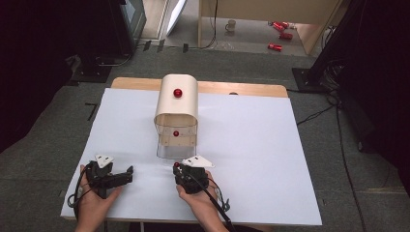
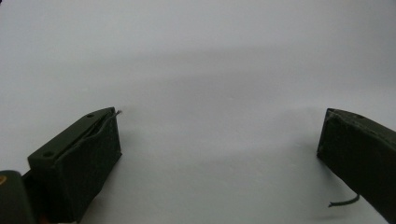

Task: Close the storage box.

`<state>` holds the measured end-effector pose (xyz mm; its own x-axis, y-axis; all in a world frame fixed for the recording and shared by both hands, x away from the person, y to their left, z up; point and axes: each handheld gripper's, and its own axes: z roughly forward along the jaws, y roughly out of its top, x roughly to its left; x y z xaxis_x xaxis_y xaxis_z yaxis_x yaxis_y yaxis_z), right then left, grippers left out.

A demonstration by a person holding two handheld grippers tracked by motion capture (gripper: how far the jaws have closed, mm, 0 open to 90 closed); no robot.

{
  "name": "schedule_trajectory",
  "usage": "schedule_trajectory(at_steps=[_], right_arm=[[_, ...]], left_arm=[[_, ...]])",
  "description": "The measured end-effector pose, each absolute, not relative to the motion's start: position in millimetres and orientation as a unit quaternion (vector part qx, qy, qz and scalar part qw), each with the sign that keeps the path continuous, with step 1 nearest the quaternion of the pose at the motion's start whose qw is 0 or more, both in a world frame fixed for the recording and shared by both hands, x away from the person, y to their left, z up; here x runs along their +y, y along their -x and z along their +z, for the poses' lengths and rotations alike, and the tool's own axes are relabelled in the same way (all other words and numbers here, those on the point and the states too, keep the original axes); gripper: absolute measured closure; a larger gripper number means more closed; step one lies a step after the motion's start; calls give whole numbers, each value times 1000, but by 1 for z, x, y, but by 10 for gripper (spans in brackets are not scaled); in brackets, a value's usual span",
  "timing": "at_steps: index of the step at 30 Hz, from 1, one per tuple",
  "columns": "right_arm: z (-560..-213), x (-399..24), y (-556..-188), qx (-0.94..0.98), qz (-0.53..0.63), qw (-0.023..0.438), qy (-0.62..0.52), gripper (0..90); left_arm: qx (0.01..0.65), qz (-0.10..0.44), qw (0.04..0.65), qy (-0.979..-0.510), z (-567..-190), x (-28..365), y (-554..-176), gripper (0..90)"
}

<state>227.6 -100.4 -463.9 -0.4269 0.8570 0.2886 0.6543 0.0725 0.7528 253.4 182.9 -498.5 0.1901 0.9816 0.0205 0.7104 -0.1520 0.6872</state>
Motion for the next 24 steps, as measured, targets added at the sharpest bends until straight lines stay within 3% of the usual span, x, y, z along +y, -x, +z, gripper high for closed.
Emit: schedule_trajectory(at_steps=[24], right_arm=[[-463,-99,-279,715,436,135,-530,748]], left_arm=[[589,243,280,-718,-499,183,-253,0]])
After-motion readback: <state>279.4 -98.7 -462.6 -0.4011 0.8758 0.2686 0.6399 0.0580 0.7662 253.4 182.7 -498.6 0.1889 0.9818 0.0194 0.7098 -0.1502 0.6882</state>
